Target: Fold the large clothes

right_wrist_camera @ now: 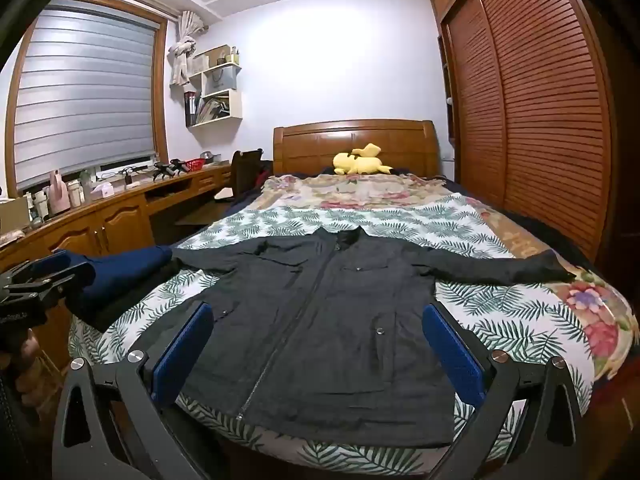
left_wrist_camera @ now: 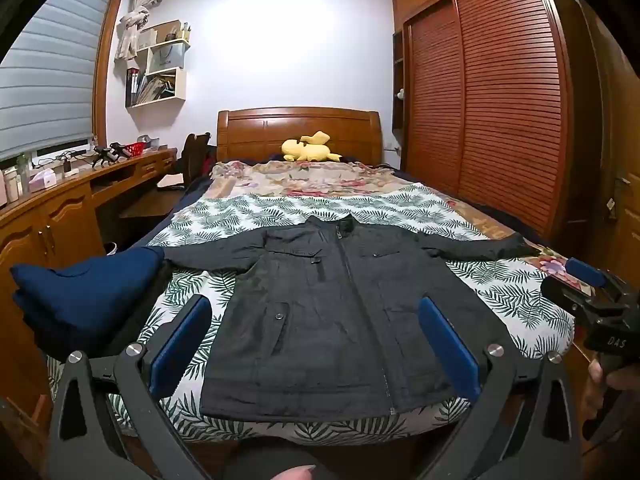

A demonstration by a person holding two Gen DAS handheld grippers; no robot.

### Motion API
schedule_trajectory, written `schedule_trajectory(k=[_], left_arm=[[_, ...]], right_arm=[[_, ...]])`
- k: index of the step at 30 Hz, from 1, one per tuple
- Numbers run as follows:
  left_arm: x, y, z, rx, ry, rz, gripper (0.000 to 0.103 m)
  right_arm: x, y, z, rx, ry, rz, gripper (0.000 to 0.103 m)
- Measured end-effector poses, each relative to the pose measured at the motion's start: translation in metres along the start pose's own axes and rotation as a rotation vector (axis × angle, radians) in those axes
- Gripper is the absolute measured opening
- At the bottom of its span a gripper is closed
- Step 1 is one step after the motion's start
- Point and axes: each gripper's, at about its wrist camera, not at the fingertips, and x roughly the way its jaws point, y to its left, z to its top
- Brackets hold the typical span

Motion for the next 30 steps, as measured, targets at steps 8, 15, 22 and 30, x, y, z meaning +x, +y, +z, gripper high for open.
schedule_trajectory(k=[8,15,22,30], left_arm=[[-0.001,0.0,0.002,0.006,-0.004,-0.004,0.103],[-0.007,-0.006,0.003,0.018,-0.01,-0.008,0.103],[-0.008,-0.007,0.004,0.018,-0.009,-0.01,0.103],[-0.014,-0.01,0.007,0.022,-0.019,-0.015,0.103]], right_arm=[[0.002,0.002,-0.001,-0.004,0.004,-0.007,0.103],[-0.001,0.0,0.0,0.009,0.0,-0.002,0.103],[-0.002,0.001,0.001,0.008,-0.005,-0.001,0.103],[-0.002,0.0,0.001,0.005,-0.014,0.0,0.103]])
